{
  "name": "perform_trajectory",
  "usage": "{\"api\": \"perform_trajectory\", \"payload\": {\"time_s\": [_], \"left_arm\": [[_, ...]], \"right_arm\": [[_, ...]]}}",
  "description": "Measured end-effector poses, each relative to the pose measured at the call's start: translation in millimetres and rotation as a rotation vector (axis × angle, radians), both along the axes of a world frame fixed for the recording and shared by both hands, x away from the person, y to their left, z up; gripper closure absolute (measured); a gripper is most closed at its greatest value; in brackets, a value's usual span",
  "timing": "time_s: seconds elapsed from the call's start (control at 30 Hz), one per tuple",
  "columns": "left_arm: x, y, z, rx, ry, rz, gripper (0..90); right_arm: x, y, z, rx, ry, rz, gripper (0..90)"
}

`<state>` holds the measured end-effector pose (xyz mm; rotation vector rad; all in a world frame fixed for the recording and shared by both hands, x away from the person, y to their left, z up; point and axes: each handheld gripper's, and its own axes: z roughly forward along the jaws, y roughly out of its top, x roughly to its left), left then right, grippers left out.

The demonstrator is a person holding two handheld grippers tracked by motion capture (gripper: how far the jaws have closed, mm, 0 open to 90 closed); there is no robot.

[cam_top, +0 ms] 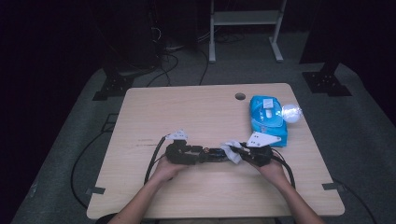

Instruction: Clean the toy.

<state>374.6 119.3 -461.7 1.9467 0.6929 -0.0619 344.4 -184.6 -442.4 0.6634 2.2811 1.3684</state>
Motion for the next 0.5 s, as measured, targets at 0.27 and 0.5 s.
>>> {"api": "perform_trajectory", "payload": {"time_s": [0.27,0.5], "left_arm": [[-5.8,-1.6,0.7,0.014,-0.013,-0.022,45.7],[2.3,4.5,3.5,-0.076,0.047,0.028,41.5]], "right_arm": [[-7.9,-1.4,-2.4,-0.013,-0.048,0.02,80.7],[-10.4,-1.3,-3.1,-0.015,-0.059,0.031,80.7]]}}
